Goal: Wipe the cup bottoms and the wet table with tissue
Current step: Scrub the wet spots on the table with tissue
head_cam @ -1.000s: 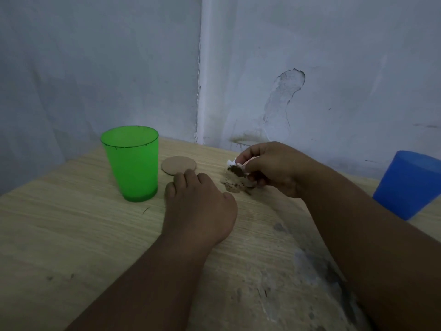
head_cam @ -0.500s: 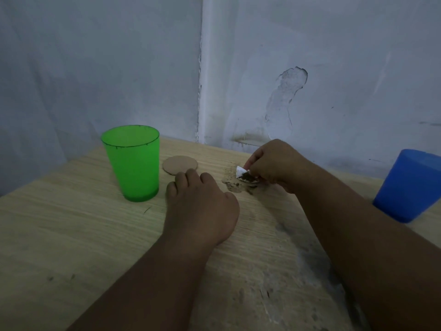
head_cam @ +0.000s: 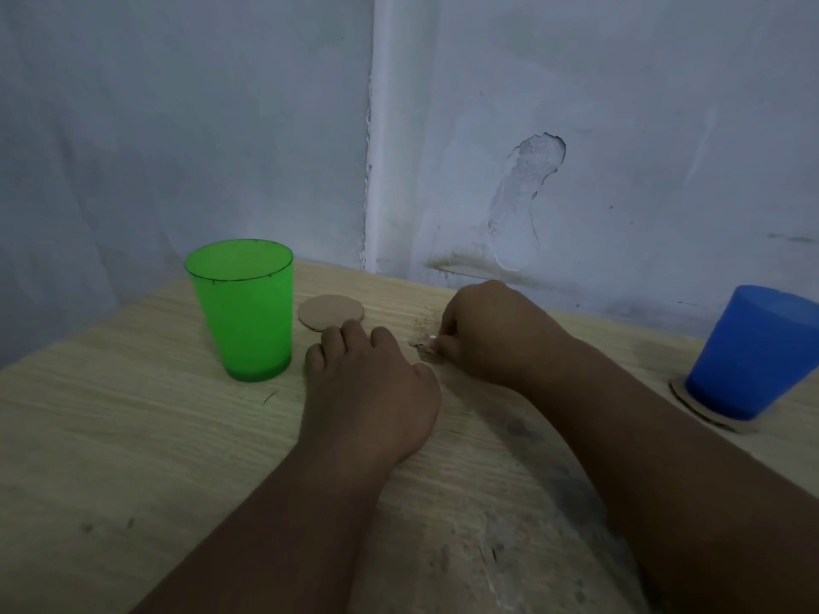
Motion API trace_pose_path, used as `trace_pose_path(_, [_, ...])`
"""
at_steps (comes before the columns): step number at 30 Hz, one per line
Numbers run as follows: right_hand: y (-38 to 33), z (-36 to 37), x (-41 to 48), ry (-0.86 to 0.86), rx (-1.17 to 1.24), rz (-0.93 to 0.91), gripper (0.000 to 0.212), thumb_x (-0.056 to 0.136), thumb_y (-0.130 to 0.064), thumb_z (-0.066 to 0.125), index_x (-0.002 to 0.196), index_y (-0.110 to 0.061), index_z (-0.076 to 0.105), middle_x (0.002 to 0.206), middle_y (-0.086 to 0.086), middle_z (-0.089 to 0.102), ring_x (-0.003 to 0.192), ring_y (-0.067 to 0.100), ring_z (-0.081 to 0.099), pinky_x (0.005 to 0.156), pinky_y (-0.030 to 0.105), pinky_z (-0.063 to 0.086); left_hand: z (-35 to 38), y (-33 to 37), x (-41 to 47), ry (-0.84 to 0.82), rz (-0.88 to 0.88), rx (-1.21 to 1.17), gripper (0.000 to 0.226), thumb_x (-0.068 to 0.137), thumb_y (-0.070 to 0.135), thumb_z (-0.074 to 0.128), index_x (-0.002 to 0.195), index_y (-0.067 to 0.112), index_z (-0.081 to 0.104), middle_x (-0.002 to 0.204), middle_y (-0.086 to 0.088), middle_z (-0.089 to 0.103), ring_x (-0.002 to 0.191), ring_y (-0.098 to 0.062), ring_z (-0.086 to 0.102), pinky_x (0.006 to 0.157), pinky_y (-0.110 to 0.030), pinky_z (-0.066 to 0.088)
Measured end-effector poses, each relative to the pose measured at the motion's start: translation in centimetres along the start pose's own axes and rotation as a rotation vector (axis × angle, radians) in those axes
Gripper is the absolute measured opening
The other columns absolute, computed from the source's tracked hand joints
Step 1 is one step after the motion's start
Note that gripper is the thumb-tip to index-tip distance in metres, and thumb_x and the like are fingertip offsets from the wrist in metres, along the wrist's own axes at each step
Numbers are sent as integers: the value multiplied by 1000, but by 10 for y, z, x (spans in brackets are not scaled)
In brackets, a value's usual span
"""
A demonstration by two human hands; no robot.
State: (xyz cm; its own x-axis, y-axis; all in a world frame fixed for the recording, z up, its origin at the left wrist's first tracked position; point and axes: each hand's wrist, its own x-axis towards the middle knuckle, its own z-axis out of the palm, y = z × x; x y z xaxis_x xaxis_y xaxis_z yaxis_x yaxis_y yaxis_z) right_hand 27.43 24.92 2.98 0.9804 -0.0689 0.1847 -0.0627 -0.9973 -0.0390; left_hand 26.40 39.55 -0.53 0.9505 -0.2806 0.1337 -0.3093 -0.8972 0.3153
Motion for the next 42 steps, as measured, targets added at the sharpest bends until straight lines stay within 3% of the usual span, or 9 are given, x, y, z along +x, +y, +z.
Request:
trace_pose_path(4, [12, 1, 6, 38, 51, 81, 11, 83, -22, 70, 83, -15, 79, 82, 1, 73, 74, 16, 67, 76, 36, 60, -1, 1, 0, -9, -2, -1, 47, 97, 43, 31, 132, 14, 46, 149, -13, 35, 136, -31, 29, 113, -45, 23])
trace_pose_path(8, [24, 1, 8, 102, 82, 124, 20, 84, -27, 73, 98, -14, 77, 96, 2, 73, 88, 18, 68, 85, 35, 57, -1, 0, 0, -8, 1, -8, 43, 96, 41, 31, 125, 15, 47, 142, -12, 39, 131, -30, 31, 112, -45, 25])
trace_pose_path(14, [34, 12, 18, 115, 30, 209, 15, 86, -28, 70, 86, -15, 77, 83, 1, 72, 76, 18, 66, 77, 35, 59, -1, 1, -1, -13, -2, -13, 45, 96, 42, 31, 127, 15, 47, 145, -12, 37, 133, -30, 30, 113, -45, 24])
trace_pose_path(17, [28, 17, 24, 180, 5, 226, 10, 84, -13, 66, 86, -15, 75, 79, 1, 70, 68, 18, 62, 72, 32, 58, -2, 1, -1, -12, 4, -4, 46, 96, 42, 31, 128, 14, 47, 144, -12, 37, 133, -30, 30, 113, -45, 24])
trace_pose_path(24, [3, 23, 28, 124, -27, 22, 21, 75, 2, 57, 61, -12, 63, 57, 6, 54, 52, 18, 46, 53, 25, 42, -1, 0, 0, -13, 5, 2, 45, 97, 43, 31, 127, 14, 47, 145, -13, 37, 133, -31, 30, 113, -46, 24])
trace_pose_path(28, [10, 18, 21, 95, 39, -46, 20, 80, -4, 61, 85, -11, 79, 84, 7, 75, 75, 21, 68, 73, 33, 58, -1, 0, 0, -9, 5, -6, 45, 96, 43, 31, 127, 14, 47, 145, -12, 37, 133, -30, 30, 112, -45, 24])
trace_pose_path(35, [11, 31, 56, 172, 60, 106, 22, 80, 2, 55, 83, -11, 73, 85, 4, 68, 77, 21, 63, 76, 30, 55, -1, 1, 0, -14, -3, 1, 49, 97, 43, 31, 132, 13, 46, 149, -13, 35, 136, -31, 29, 114, -45, 22])
trace_pose_path(38, [2, 29, 49, 141, 74, 17, 27, 81, -1, 61, 98, -14, 76, 100, 5, 71, 90, 21, 66, 85, 34, 55, -1, 1, 0, -8, -6, 5, 48, 96, 43, 32, 130, 13, 47, 146, -12, 37, 135, -30, 30, 113, -46, 24])
trace_pose_path(42, [1, 14, 20, 53, 103, -160, 26, 86, -5, 60, 104, -14, 78, 99, 2, 75, 88, 17, 68, 86, 32, 53, -1, 1, 0, -3, -4, -6, 46, 95, 43, 32, 127, 14, 48, 145, -11, 38, 133, -30, 31, 112, -45, 25])
